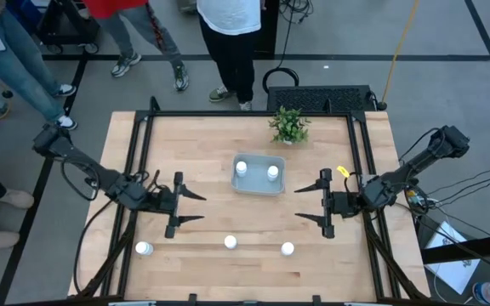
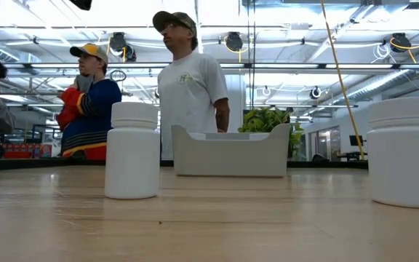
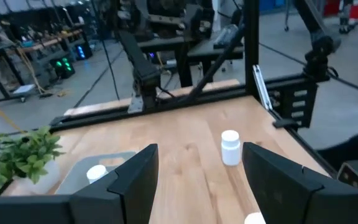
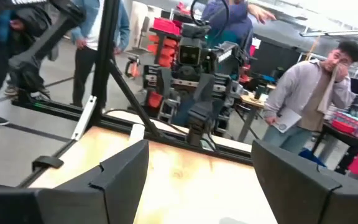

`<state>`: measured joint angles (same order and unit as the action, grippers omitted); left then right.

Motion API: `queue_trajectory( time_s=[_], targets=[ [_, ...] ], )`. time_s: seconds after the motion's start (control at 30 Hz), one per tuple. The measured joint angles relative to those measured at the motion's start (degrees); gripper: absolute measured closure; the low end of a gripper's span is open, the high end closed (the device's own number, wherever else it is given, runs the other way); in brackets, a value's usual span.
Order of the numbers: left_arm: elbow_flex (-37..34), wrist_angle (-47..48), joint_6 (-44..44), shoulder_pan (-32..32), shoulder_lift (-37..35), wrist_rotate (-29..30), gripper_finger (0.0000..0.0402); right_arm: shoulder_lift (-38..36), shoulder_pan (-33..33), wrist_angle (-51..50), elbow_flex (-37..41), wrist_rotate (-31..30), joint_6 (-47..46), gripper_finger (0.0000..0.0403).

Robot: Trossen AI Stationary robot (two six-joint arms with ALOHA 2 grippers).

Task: Pick and place pill bottles into a basket
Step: Put the white medicine bottle into the bin

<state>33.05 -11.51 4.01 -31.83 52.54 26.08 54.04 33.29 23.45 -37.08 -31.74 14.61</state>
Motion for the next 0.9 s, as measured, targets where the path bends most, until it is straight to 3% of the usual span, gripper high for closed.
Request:
queue_trajectory(
  time_s=[0.23, 0.57, 0.9],
  targets=[
    [-0.06, -0.37, 1.73, -3.39, -2.52, 3.86, 0.0163, 0.15, 2.0, -4.34, -1.46, -6.12, -1.84, 0.0124],
    [-0.06, -0.26, 3.22, -3.98, -2.48, 7.04, 0.0163, 9.76, 2.22, -30.32, -19.13, -8.55, -12.77, 0.0124],
    [-0.06, -0.15, 3.41, -3.94, -2.48, 7.04, 0.0163, 21.72, -3.29, -59.33, -40.77, 4.94, -28.73, 0.0124]
  ],
)
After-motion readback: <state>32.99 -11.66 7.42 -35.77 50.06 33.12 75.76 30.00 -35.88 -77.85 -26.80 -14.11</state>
